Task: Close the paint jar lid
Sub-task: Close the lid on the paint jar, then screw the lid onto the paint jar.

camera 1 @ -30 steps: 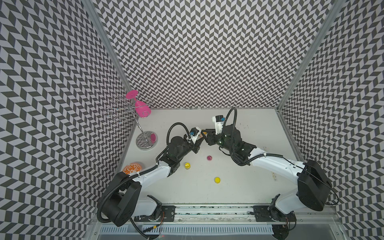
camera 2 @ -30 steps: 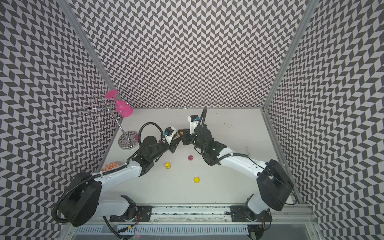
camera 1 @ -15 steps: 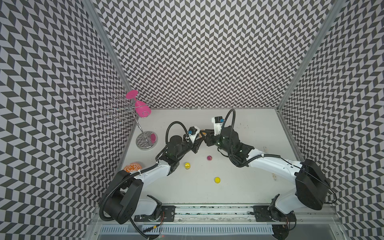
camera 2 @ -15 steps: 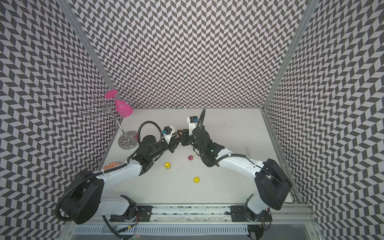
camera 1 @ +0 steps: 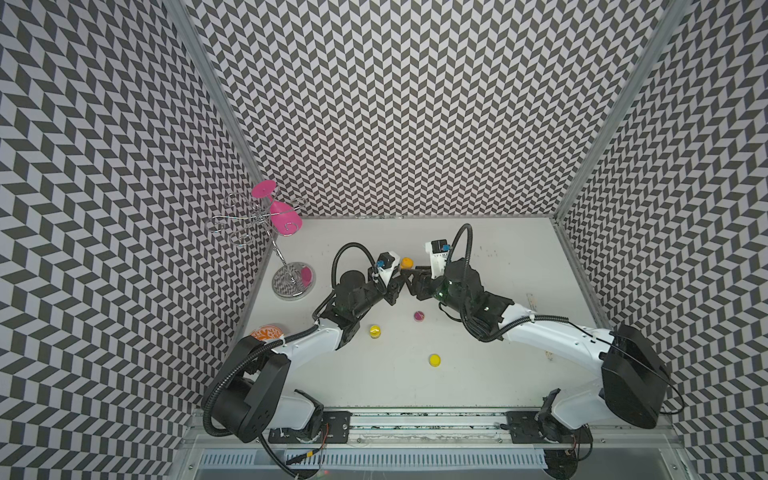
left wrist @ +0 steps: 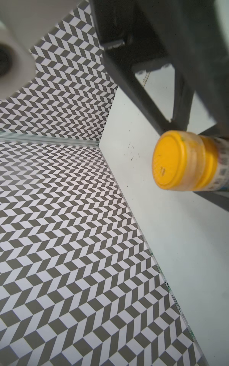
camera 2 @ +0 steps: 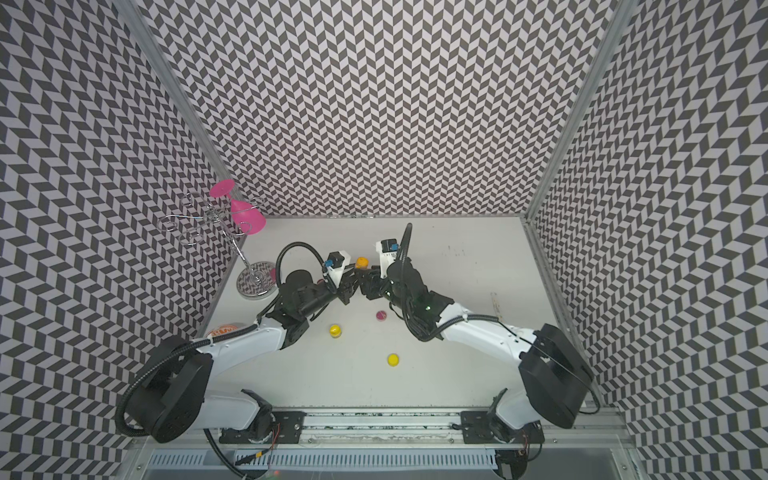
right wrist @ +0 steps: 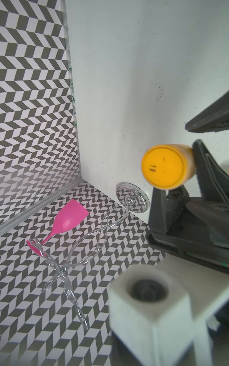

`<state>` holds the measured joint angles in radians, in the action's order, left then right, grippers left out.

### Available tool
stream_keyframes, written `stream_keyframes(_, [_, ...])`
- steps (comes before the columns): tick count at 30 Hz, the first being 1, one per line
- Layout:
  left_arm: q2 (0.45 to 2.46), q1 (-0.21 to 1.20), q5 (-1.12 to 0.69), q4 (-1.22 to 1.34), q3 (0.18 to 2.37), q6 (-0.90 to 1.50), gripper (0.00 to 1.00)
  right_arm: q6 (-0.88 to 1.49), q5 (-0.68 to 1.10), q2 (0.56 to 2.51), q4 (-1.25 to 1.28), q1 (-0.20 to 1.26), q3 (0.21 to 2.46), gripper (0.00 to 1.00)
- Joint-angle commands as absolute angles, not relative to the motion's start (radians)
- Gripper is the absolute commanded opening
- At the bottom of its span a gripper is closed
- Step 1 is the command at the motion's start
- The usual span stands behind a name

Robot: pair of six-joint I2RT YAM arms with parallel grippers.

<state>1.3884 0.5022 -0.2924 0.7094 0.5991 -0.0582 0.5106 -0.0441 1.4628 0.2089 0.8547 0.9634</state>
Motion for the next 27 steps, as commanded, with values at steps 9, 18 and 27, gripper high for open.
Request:
stream_keyframes(9, [1.374, 0.472, -0.312, 0.850, 0.674, -0.066, 0.27, 0.396, -0.089, 1.196, 0.041, 0.881, 0.771, 0.81])
stream_keyframes(18, [1.383, 0.471, -0.605, 0.783, 0.696, -0.158, 0.28, 0.208, 0.077, 1.048, 0.083, 0.640, 0.767, 0.78])
stream_keyframes(27, [1.485, 0.465, -1.015, 0.775, 0.754, -0.144, 0.28, -0.074, 0.393, 1.087, 0.233, 0.596, 0.836, 0.73])
